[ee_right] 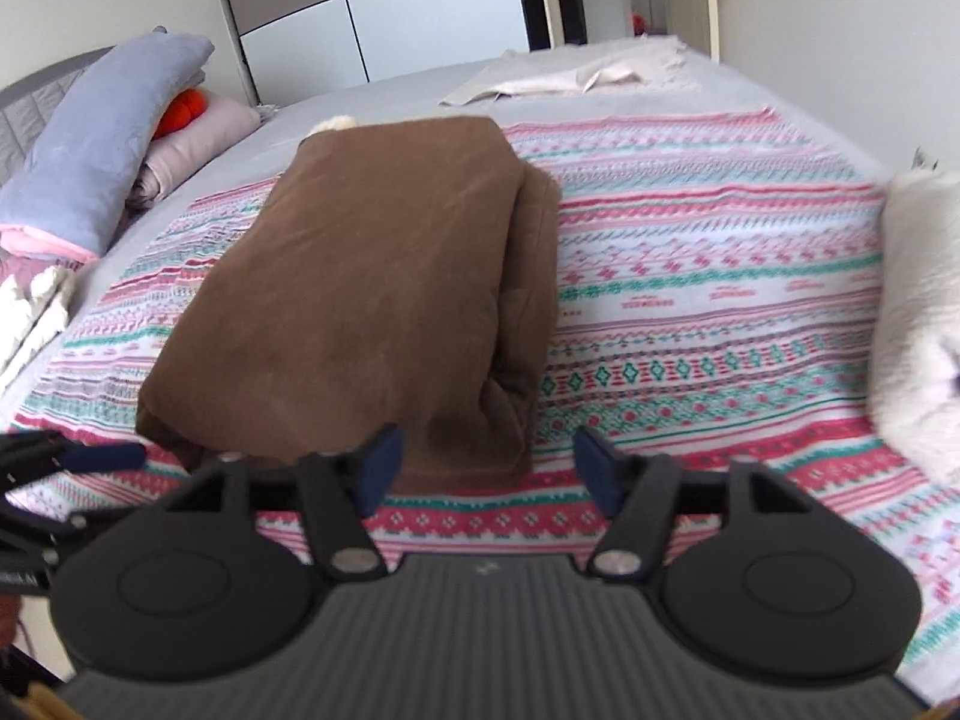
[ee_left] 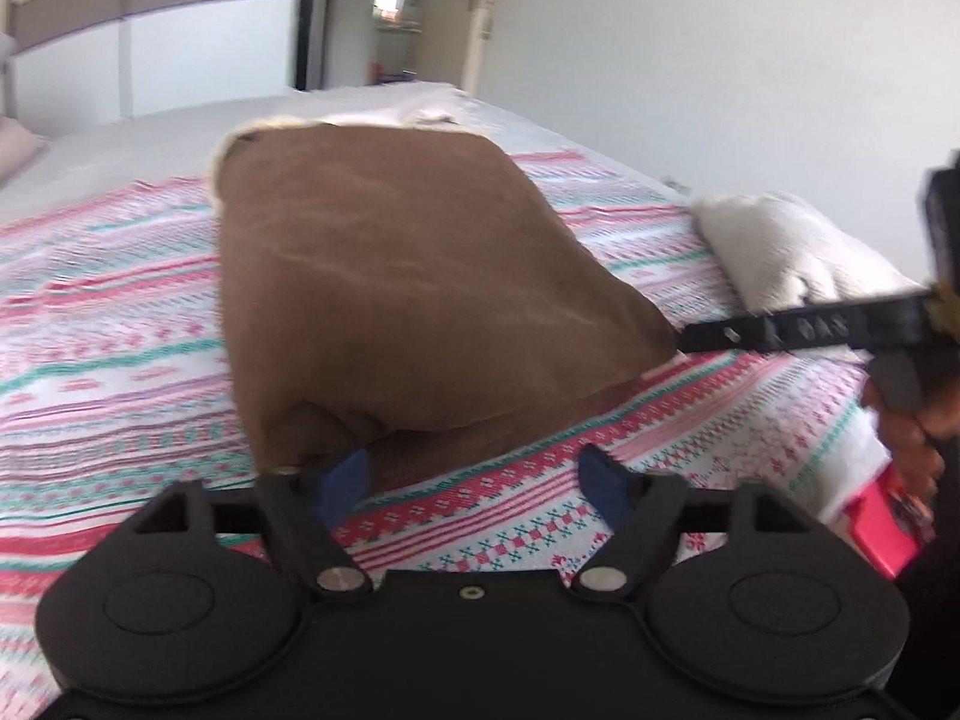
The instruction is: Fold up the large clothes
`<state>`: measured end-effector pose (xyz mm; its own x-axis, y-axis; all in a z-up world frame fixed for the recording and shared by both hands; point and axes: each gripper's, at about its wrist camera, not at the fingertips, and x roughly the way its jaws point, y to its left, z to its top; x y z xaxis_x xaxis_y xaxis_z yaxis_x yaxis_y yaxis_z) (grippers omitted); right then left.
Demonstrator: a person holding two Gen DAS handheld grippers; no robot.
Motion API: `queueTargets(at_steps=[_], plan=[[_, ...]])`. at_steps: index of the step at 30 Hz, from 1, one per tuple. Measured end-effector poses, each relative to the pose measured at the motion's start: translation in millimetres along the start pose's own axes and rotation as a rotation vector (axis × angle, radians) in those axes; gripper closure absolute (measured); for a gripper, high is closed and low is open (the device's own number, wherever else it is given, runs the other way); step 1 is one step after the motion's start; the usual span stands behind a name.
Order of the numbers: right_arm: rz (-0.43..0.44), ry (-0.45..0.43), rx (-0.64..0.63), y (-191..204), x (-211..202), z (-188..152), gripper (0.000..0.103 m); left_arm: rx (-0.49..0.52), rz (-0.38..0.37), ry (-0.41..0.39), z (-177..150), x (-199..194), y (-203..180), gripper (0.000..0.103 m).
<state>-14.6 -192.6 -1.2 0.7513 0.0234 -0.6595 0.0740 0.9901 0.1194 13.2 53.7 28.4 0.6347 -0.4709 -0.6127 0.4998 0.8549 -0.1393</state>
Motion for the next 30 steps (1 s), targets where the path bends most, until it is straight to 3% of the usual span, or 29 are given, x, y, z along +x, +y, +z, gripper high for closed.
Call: queueTargets(at_steps=[4,6,11,20,23,30], plan=[[-0.003,-0.034,0.009,6,-16,-9,0.023,-0.022,0.089,-0.011,-3,-9,-15,0.001],[-0.039,-0.051,0.002,10,-21,-13,0.012,-0.056,0.117,-0.002,-7,-9,-18,0.000],[-0.093,-0.079,-0.018,20,-25,-22,0.000,-0.089,0.239,0.009,-10,-7,-23,0.000],[-0.211,-0.051,-0.060,41,-9,-28,0.000,-0.178,0.427,0.039,-12,-1,-12,0.000],[-0.244,-0.041,-0.083,47,-1,-28,0.000,-0.181,0.462,0.062,-16,7,-12,0.000],[-0.226,-0.028,-0.093,55,5,-27,0.000,-0.196,0.474,0.061,-17,12,-8,0.000]])
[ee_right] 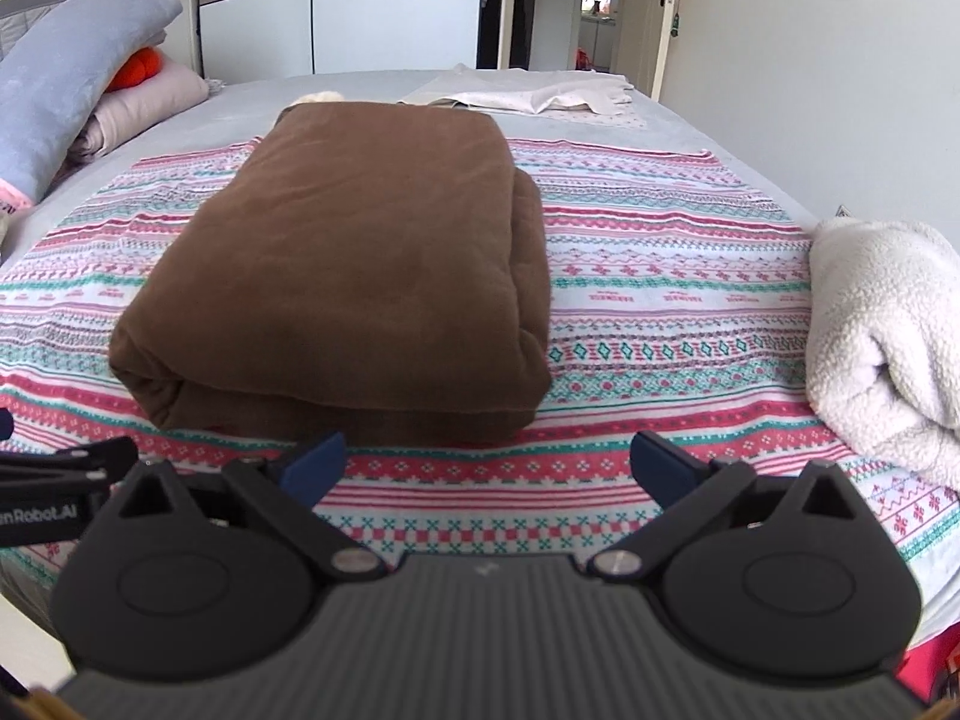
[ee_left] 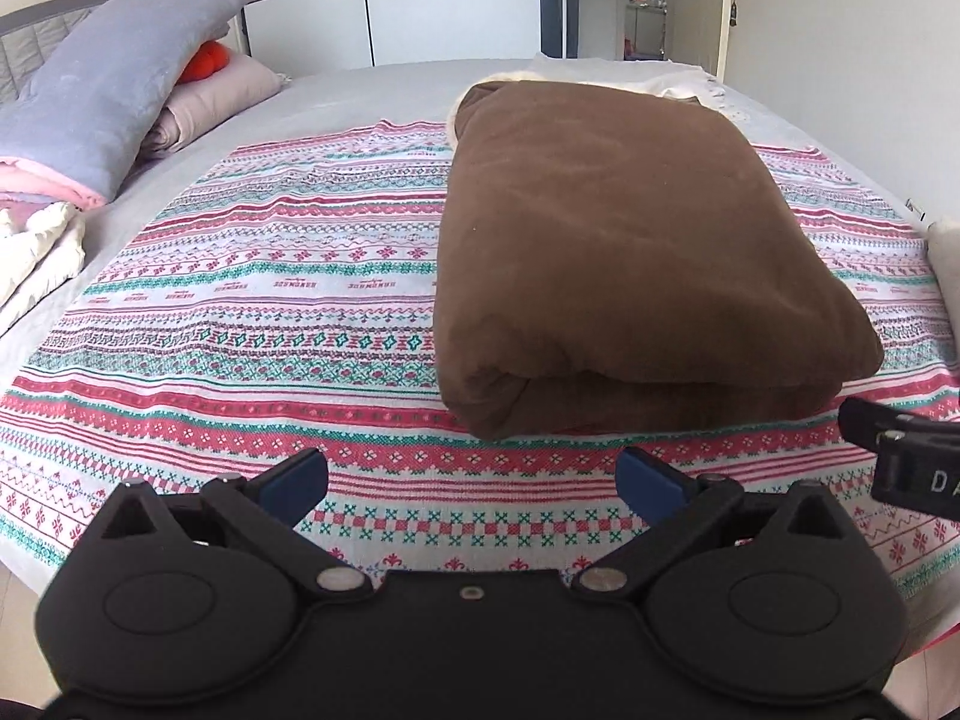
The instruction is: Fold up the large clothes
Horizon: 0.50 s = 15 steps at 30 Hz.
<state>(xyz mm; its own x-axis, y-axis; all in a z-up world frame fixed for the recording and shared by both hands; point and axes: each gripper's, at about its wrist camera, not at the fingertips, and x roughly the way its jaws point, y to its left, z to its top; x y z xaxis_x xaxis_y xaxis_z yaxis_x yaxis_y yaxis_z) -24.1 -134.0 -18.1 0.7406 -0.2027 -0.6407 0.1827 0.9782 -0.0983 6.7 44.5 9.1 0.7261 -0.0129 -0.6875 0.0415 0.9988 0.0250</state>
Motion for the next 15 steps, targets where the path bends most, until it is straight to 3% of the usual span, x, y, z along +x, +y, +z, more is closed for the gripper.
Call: queueTargets(at_steps=[15], plan=[[0.013,-0.004,0.005,1.3,-2.2,1.3,0.000,0.000,-0.011,-0.014,0.2,-4.0,-0.6,0.000]])
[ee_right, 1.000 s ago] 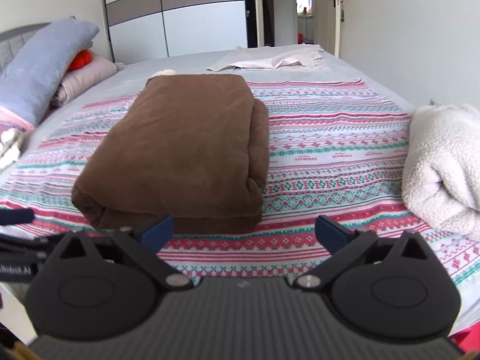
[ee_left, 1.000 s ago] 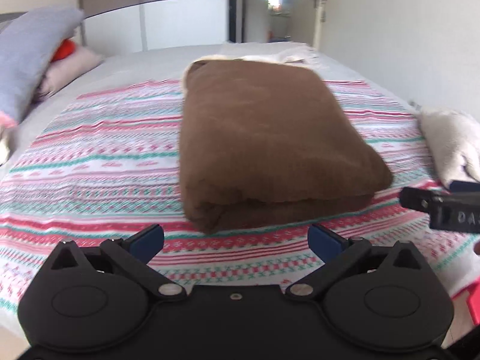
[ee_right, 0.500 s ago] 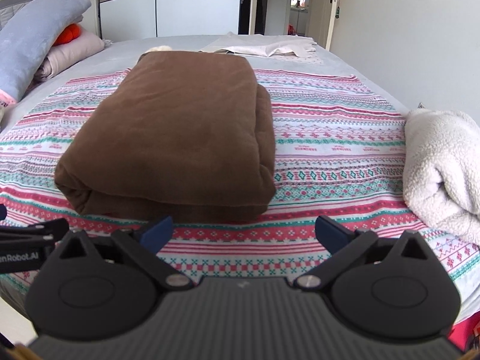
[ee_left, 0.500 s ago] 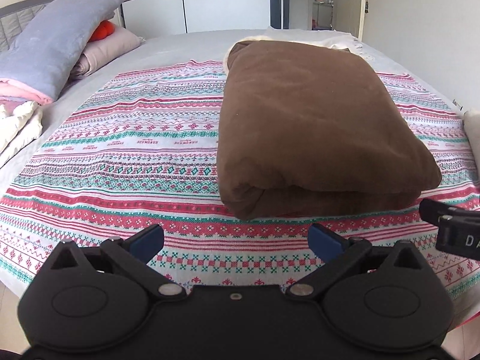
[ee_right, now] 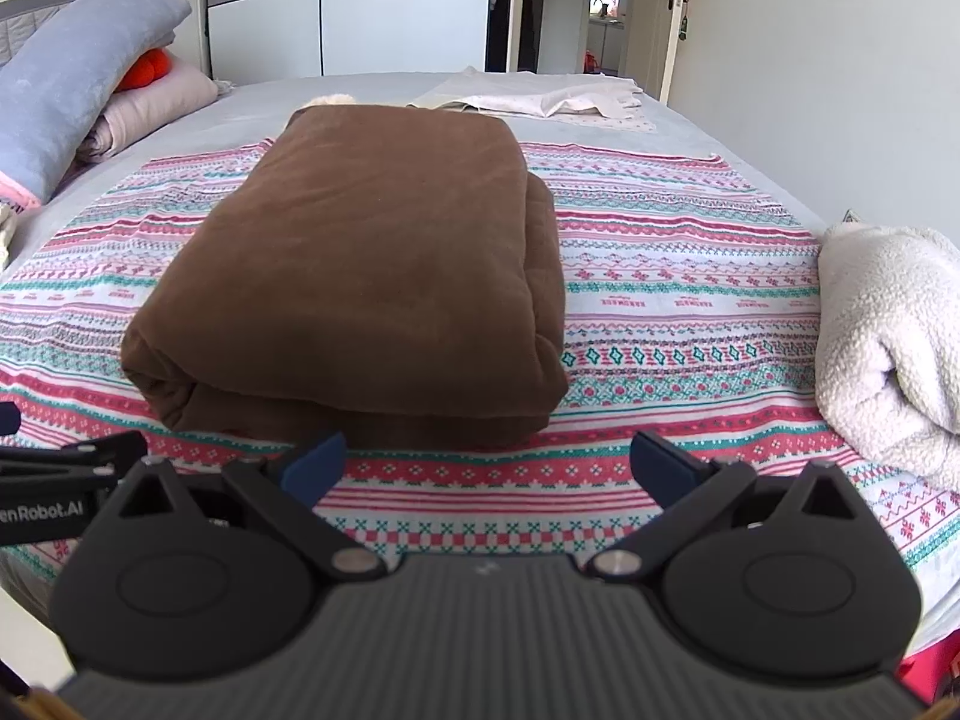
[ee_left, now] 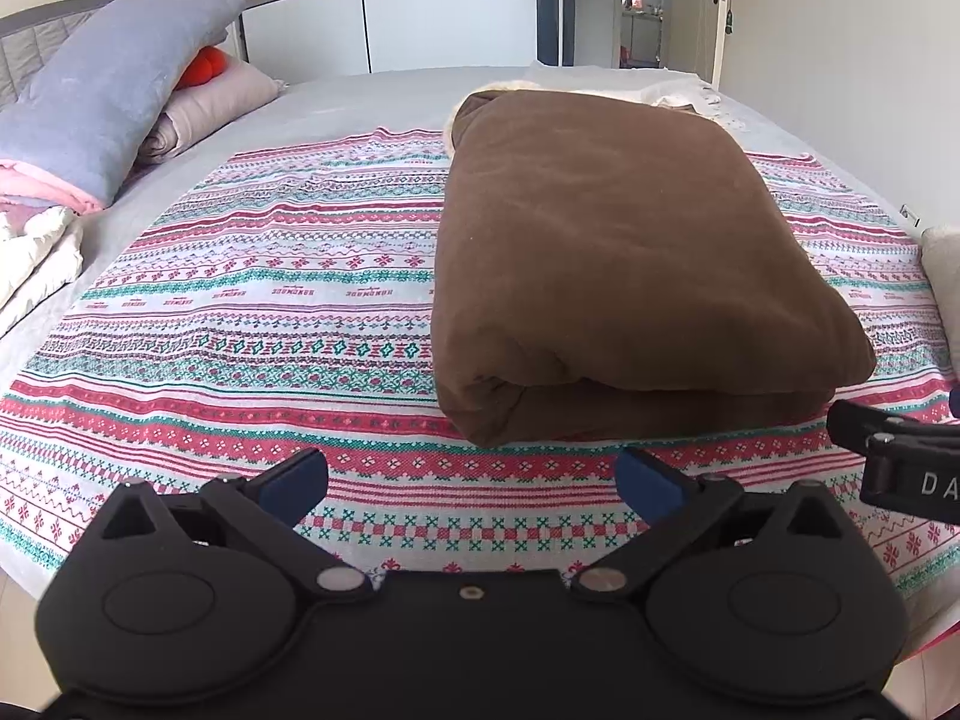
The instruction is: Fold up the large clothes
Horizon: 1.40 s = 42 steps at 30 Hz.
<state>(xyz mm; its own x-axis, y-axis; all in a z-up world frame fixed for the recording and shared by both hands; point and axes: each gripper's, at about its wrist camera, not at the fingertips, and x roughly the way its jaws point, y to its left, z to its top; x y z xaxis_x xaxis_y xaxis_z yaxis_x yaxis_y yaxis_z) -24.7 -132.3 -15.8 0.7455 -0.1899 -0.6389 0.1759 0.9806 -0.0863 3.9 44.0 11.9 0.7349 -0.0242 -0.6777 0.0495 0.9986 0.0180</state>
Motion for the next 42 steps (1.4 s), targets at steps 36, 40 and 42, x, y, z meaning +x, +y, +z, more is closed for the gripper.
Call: queueTargets(at_steps=[36,40,42], plan=[[0.007,-0.006,0.005,2.3,-0.9,0.5,0.000,0.004,-0.015,0.001,-1.0,-0.1,-1.7,0.000],[0.008,-0.005,0.007,2.9,-0.8,0.3,0.000,0.006,-0.017,0.001,-1.4,0.6,-2.0,0.000],[0.009,-0.004,0.006,2.8,-0.5,0.3,0.000,0.008,-0.018,0.003,-1.7,1.1,-1.9,0.000]])
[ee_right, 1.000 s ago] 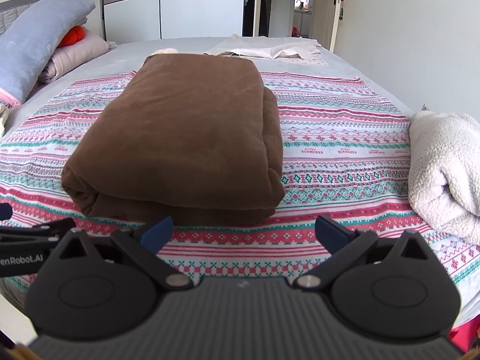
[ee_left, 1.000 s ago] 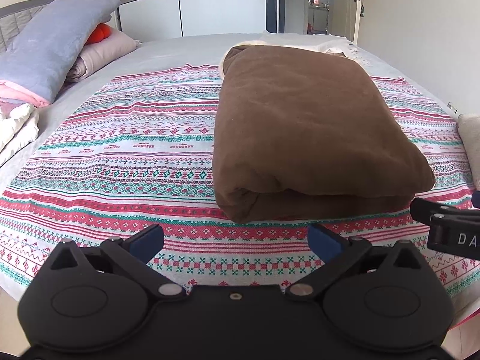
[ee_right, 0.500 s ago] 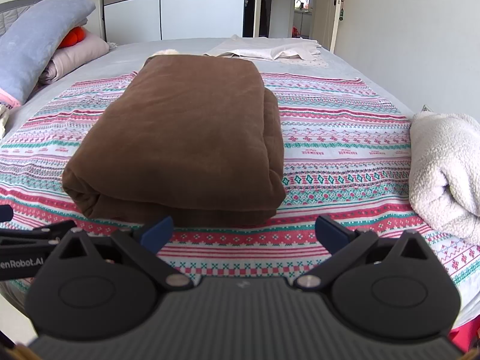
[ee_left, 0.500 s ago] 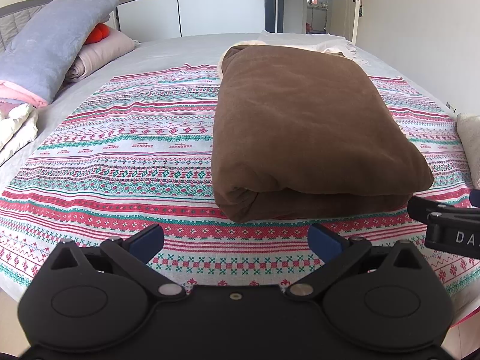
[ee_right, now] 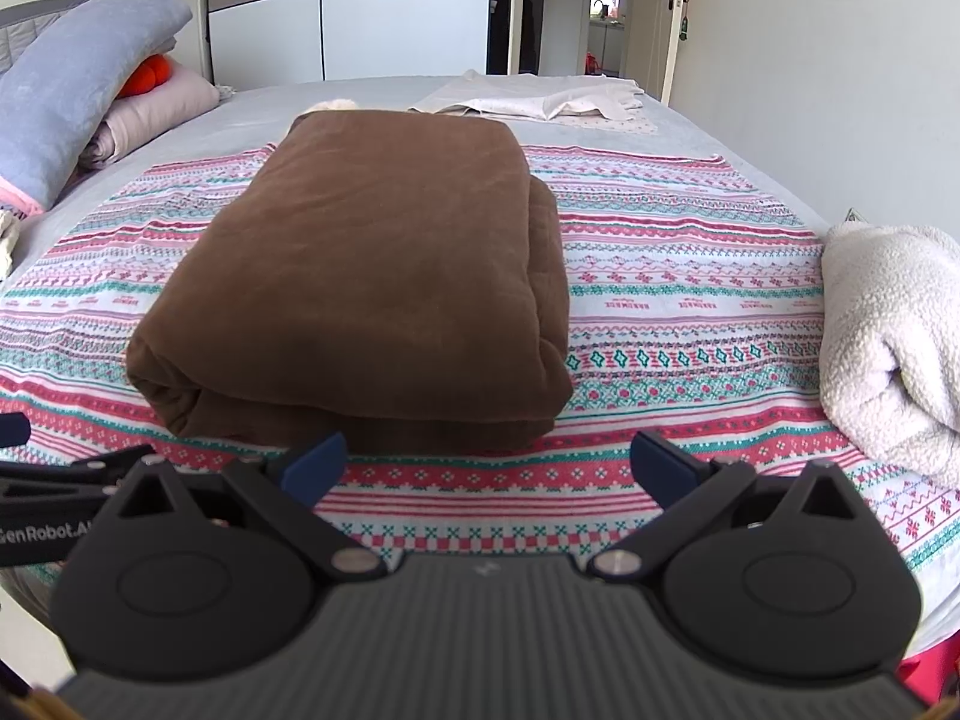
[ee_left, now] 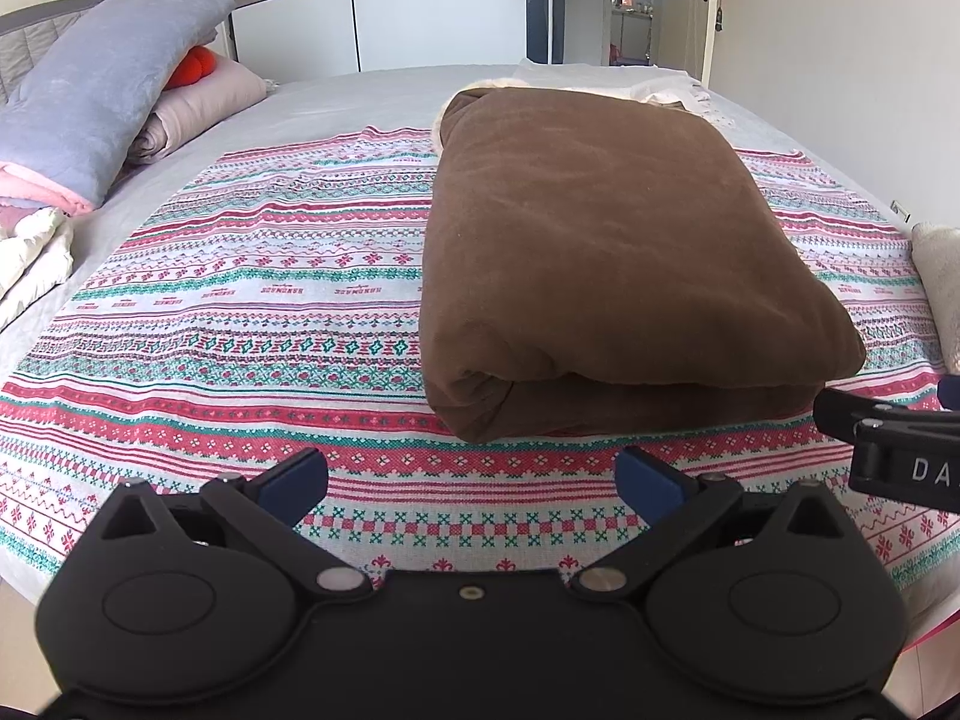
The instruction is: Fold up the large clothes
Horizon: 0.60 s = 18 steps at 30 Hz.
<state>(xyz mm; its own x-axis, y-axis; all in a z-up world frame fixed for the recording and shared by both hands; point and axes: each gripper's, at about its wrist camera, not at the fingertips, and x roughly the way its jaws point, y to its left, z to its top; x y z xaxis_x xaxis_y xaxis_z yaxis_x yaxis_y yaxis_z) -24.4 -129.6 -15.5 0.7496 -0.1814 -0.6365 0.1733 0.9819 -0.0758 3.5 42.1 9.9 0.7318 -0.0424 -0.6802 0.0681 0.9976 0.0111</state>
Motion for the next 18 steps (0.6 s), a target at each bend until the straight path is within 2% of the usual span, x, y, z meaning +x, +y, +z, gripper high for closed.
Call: queueTargets(at_steps=[18], plan=[[0.000,0.002,0.002,0.3,1.7,-1.2,0.000,0.000,0.000,0.003,-0.3,0.7,0.2,0.000]])
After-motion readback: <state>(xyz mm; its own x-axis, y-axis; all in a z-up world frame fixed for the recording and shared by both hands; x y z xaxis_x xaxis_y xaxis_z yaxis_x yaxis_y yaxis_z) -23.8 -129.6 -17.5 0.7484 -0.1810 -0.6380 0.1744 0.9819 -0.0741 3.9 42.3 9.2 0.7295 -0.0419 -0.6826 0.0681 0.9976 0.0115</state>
